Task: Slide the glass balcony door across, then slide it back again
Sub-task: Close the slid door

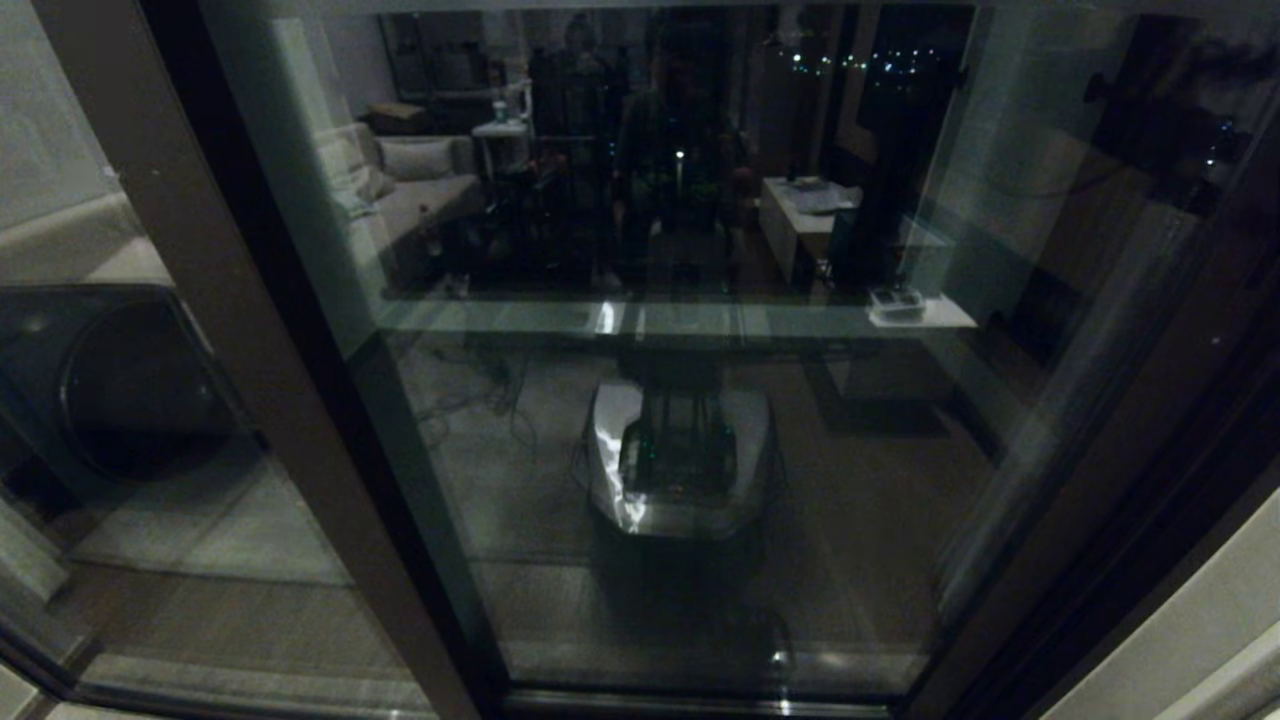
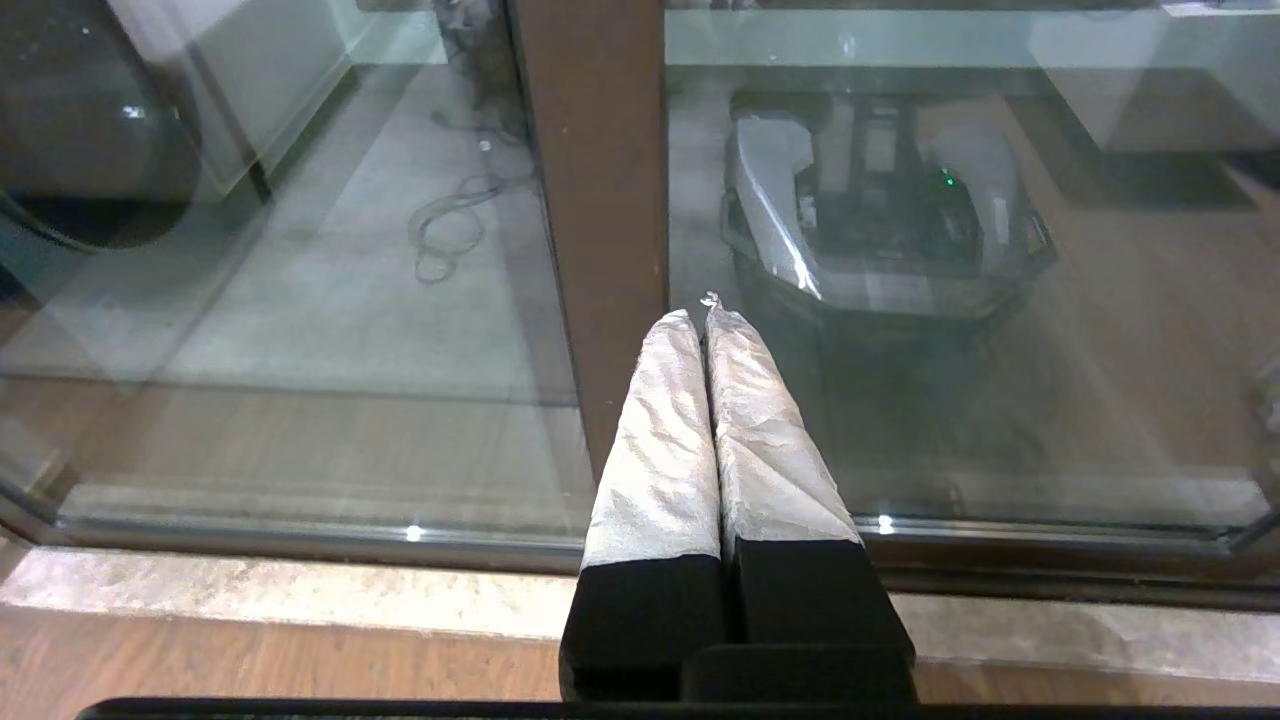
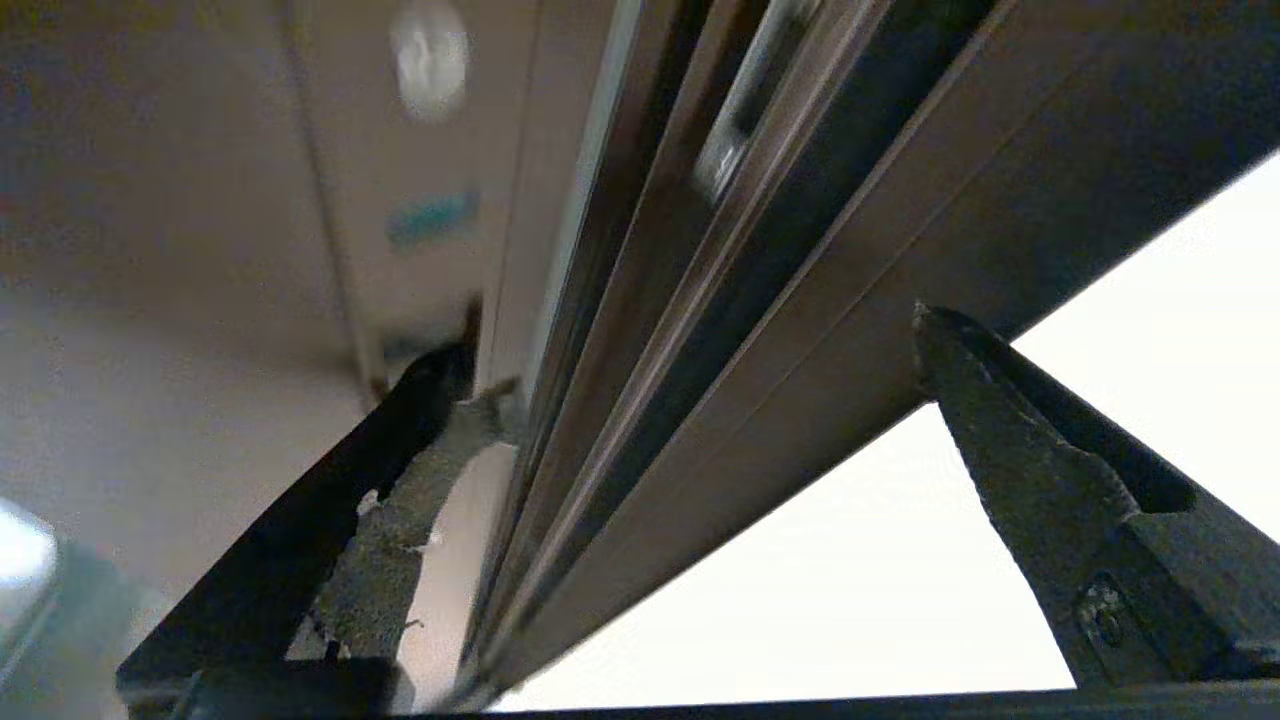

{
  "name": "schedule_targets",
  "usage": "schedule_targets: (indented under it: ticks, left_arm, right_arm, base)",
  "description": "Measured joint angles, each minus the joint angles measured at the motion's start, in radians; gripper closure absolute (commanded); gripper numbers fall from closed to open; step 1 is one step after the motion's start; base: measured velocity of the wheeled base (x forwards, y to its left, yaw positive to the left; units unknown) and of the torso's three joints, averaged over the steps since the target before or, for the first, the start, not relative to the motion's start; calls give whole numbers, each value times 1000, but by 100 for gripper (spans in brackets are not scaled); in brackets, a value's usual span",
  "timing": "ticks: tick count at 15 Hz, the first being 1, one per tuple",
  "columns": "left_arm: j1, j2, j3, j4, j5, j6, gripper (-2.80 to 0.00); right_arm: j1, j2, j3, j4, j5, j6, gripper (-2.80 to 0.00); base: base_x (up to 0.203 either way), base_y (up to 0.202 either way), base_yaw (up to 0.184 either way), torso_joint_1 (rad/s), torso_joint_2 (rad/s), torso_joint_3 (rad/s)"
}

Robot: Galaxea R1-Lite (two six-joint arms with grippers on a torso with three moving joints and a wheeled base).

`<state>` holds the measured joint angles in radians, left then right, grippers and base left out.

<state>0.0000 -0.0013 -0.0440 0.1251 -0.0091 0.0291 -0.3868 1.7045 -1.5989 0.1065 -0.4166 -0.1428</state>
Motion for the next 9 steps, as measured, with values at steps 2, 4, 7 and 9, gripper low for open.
schedule_targets:
  ticks: [2, 4, 7, 9]
  left_arm:
    - [1, 0, 0, 0, 0, 0, 0]
    - [0, 0, -1, 0, 0, 0, 0]
    - [1, 0, 0, 0, 0, 0, 0]
    - [0, 0, 0, 0, 0, 0, 0]
  right_arm:
    - [-7, -1, 5, -7, 6, -1, -280]
    - [-11, -7, 7, -5, 17, -2, -280]
    - [-14, -38, 17, -2, 50, -2, -280]
    - [-16, -77, 41, -5, 73, -5, -280]
  base:
    - [0, 0, 0, 0, 0, 0]
    - [0, 0, 0, 0, 0, 0]
    - [0, 0, 0, 0, 0, 0]
    - [0, 0, 0, 0, 0, 0]
